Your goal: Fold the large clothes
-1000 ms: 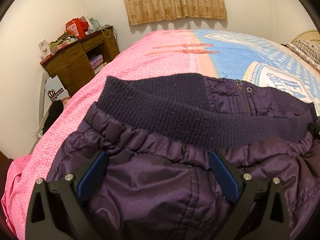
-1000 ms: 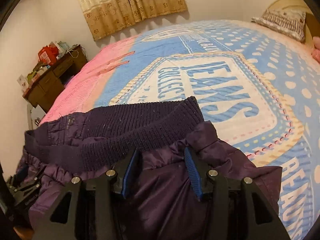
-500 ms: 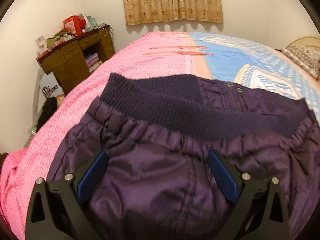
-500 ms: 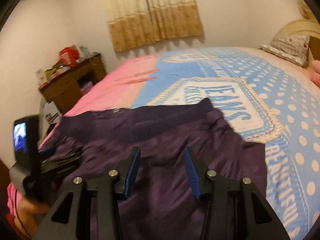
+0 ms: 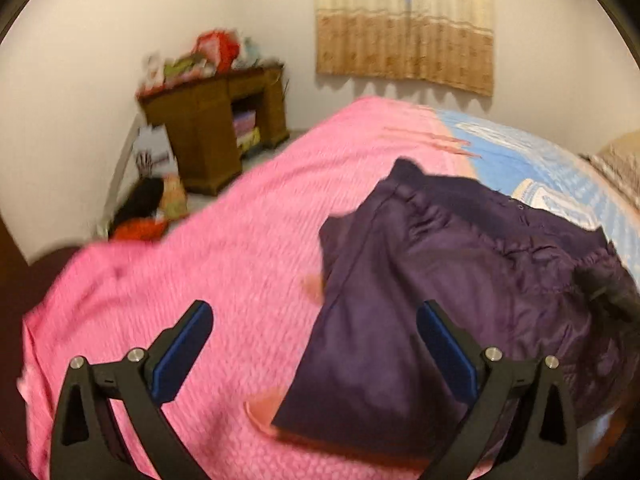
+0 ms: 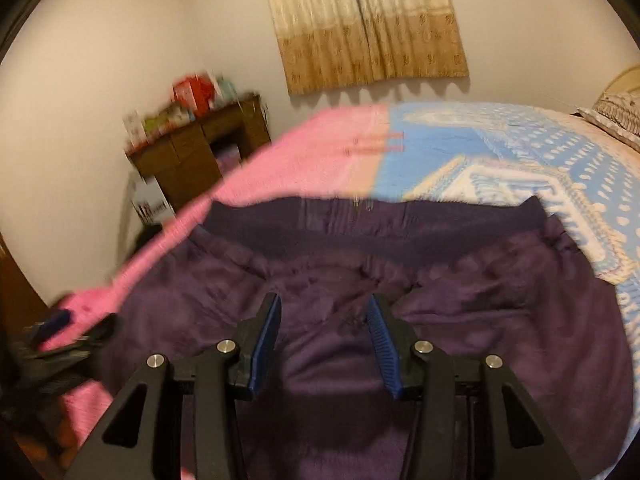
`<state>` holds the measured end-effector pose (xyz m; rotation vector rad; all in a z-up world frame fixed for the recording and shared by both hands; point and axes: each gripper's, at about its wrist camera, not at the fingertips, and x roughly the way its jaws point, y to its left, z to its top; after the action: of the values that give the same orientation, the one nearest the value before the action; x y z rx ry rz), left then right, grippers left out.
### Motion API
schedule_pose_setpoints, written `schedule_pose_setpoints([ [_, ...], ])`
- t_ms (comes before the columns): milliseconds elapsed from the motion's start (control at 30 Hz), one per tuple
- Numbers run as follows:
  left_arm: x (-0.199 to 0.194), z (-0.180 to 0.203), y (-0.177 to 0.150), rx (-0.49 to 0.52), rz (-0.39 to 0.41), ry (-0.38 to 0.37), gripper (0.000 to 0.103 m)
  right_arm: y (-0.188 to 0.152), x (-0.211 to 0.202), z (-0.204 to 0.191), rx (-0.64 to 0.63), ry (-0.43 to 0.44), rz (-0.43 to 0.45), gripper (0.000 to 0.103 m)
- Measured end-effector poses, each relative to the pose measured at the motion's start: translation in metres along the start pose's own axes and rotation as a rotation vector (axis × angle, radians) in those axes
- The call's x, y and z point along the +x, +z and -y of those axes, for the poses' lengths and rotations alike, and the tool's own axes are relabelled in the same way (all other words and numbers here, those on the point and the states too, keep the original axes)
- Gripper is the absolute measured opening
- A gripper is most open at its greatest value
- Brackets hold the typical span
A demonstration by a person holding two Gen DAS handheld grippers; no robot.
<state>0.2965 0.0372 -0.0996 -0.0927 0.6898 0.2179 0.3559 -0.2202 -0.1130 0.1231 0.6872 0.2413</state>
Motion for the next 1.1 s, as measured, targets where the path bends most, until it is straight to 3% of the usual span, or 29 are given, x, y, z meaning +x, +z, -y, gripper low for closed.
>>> schedule_pose_setpoints([
  [33,0.003,-0.002,-0.005,-0.032,-0.013,-0.01,0.103,-0.009,0.024,0.001,-0.012,-0.024,-0.075,0.049],
  [100,0.007,-0.004,-0.015,-0.089,-0.036,-0.054,0.103,-0.024,0.037,0.003,-0.047,-0.029,-0.04,0.049],
  [267,0.009,-0.004,-0.042,-0.282,-0.027,-0.229,0.103,-0.024,0.036,0.006,-0.032,-0.011,-0.033,0.049],
  [367,0.019,0.002,-0.047,-0.331,-0.026,-0.225,0.103,-0.025,0.036,0.007,-0.031,-0.008,-0.029,0.049],
  [500,0.044,-0.004,-0.035,-0.471,-0.045,-0.333,0.103,-0.027,0.033,0.012,-0.02,0.007,-0.024,0.049],
  [700,0.061,0.007,-0.029,-0.47,-0.012,-0.331,0.101,-0.027,0.031,0.021,0.0,0.034,-0.021,0.049],
  [800,0.05,0.008,-0.025,-0.457,0.027,-0.334,0.072,-0.026,0.031,0.023,0.005,0.04,-0.025,0.05],
  [867,0.038,0.008,-0.016,-0.434,0.07,-0.356,0.044,-0.025,0.032,0.027,0.02,0.055,-0.032,0.05],
  [1033,-0.004,0.042,0.019,-0.23,0.186,-0.39,0.026,-0.019,0.03,0.037,0.077,0.124,-0.078,0.051],
  [1100,-0.026,0.071,0.035,-0.127,0.233,-0.42,0.023,-0.013,0.024,0.049,0.15,0.198,-0.117,0.051],
])
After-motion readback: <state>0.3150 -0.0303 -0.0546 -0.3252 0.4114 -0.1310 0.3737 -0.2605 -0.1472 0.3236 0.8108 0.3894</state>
